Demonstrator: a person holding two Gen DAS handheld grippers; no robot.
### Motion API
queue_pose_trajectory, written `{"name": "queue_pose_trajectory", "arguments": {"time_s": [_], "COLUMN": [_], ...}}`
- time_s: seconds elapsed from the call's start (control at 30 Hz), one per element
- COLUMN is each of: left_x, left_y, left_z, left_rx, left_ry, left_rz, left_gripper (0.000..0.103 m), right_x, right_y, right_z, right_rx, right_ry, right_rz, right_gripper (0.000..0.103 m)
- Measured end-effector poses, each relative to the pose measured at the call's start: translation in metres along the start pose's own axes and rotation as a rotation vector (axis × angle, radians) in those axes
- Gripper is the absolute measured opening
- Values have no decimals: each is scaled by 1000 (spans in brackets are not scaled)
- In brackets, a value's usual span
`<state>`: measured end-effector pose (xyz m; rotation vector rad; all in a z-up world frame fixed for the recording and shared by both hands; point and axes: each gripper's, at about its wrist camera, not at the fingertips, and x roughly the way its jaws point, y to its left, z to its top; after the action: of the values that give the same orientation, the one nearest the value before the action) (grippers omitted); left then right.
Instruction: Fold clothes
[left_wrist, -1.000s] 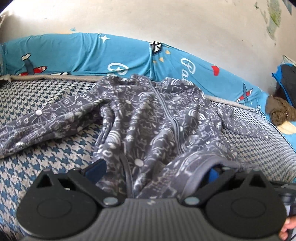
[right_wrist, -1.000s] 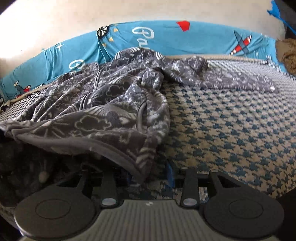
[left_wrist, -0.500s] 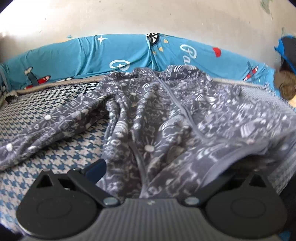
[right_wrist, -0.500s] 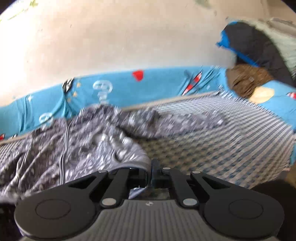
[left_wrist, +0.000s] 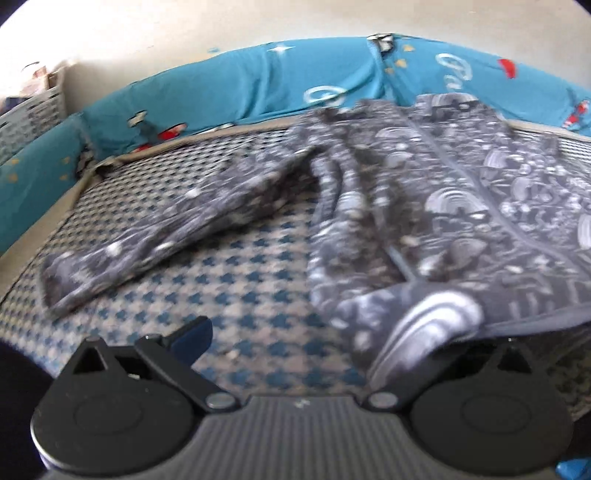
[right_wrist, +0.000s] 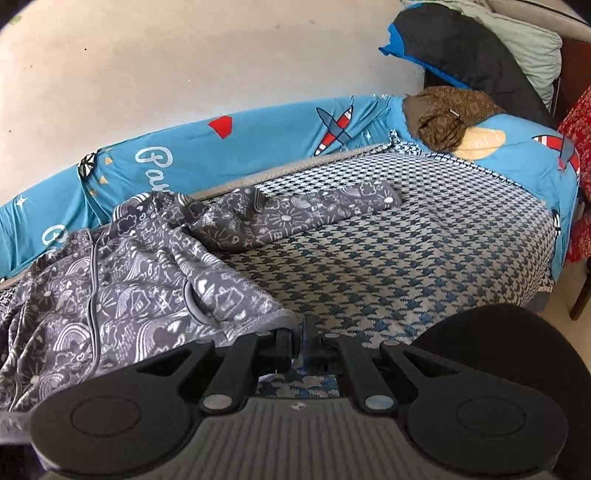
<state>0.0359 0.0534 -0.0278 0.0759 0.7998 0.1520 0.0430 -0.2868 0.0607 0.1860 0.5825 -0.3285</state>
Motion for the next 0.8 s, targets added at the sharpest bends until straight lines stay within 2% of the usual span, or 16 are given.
{"name": "queue_pose_trajectory", "arguments": {"time_s": [0.23, 0.53, 0.67, 0.7, 0.77, 0.8], "left_x": [-16, -64, -61, -58, -55, -56], "left_y": [28, 57, 59, 56, 49, 48], "left_z": [8, 20, 21, 20, 19, 18], "left_rx": [-149, -295, -299, -274, -236, -235], "left_ry": [-83, -202, -118, -96, -55, -42], "left_rz": [117, 191, 187, 199, 210, 198], "left_gripper": [103, 103, 103, 103, 103, 103], "right_x": [-2, -18, -18, -15, -11, -11], "right_y": [8, 13, 17, 18, 18, 19], "right_z": [0, -7, -15, -16, -16, -15], "right_rx": [-28, -58, -100, -108, -121, -133], "right_ry": [-3, 3, 44, 71, 126, 141], "right_rz": [10, 58, 58, 60, 80, 92], "right_gripper": [3, 3, 3, 5, 19, 20]}}
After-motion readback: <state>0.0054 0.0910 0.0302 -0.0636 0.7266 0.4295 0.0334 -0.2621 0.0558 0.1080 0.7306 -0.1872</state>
